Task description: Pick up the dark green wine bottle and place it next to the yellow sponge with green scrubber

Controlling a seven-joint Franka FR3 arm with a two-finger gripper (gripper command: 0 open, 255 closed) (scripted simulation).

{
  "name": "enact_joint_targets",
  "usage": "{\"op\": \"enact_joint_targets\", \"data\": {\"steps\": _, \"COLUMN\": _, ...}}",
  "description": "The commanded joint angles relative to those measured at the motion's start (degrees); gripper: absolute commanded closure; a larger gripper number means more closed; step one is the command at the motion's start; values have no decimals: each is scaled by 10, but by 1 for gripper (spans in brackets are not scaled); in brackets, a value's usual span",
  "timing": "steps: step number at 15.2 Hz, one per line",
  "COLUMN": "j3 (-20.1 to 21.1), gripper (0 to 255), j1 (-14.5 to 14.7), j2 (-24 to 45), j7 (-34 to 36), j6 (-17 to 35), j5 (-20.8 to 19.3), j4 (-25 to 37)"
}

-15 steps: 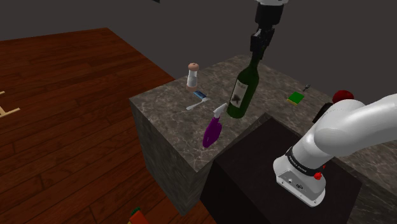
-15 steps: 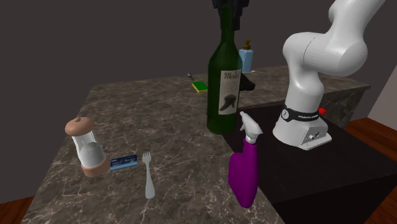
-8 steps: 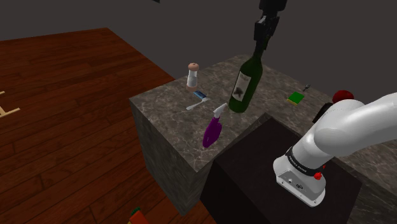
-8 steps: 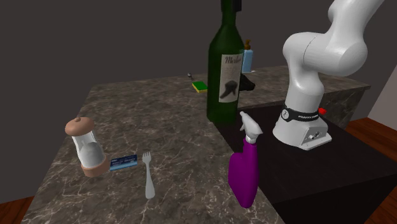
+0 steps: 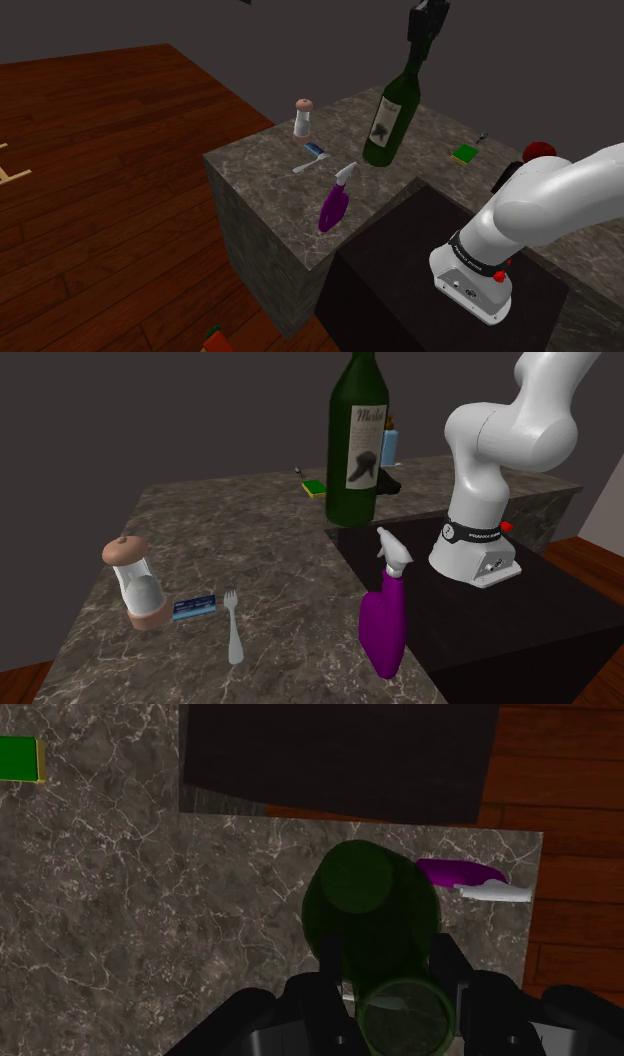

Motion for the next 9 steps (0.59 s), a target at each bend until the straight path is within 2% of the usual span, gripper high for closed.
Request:
{"op": "enact_joint_targets", "data": {"steps": 1, "j3": 0, "gripper": 255, "j1": 0, "j2": 7, "j7": 0, "j6": -15, "j5": -1, "j4": 22}}
{"op": "enact_joint_targets", "data": {"steps": 9, "j3": 0, "gripper": 255, "j1": -1, "j2": 38, "j7": 1, "j6": -76, "j5": -2, "j4": 114}}
